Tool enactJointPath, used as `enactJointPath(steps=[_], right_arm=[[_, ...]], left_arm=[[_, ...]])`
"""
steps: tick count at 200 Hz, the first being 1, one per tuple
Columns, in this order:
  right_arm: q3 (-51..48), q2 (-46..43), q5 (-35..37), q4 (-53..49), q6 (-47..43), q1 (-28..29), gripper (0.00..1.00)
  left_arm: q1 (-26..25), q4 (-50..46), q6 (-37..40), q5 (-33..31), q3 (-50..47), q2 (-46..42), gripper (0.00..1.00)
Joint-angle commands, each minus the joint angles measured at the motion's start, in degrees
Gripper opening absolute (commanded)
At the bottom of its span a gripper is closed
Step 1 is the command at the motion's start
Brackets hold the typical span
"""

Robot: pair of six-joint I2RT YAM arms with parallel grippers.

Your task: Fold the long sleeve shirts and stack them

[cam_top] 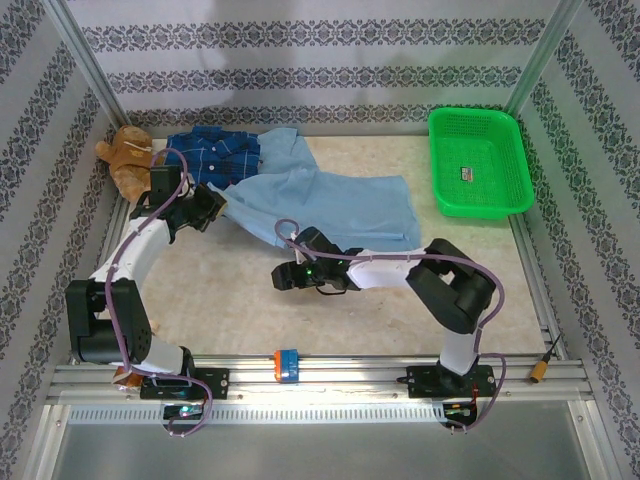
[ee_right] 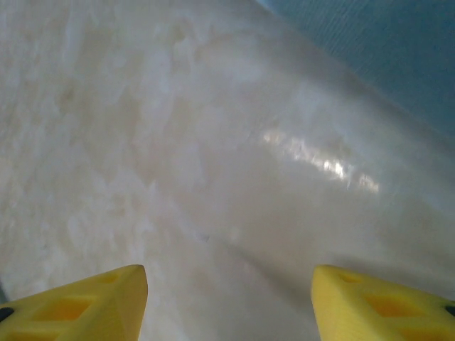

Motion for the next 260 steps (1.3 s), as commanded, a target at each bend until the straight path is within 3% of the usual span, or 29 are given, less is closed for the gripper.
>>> enactJointPath(steps=[1,114,196,234,260], right_arm=[[1.4,2.6,5.6,10.3,-1.2,1.3,0.63],[20.3,16.0,21.1,-0.6,8.0,1.1,0.62],[35.7,22.7,30.7,-17.9,19.7,-0.1,0.58],[44.0,27.2,29.1,-20.6,21.4,-0.1,0.57],[48.4,29.8,29.7,-28.7,22.1,-0.2,0.49]], left_arm=[[-0.8,2.6,-1.4,1.6,2.4,-1.8,0.07],[-1.7,5.0,-1.4,1.5,6.4,2.6,0.07],[-1.7,5.4,-0.4,2.3,4.8,3.4,0.07],[-1.7,5.2,0.2,2.7,4.1,3.5,0.07],[-1.7,4.7,1.1,2.7,3.3,3.1,0.07]])
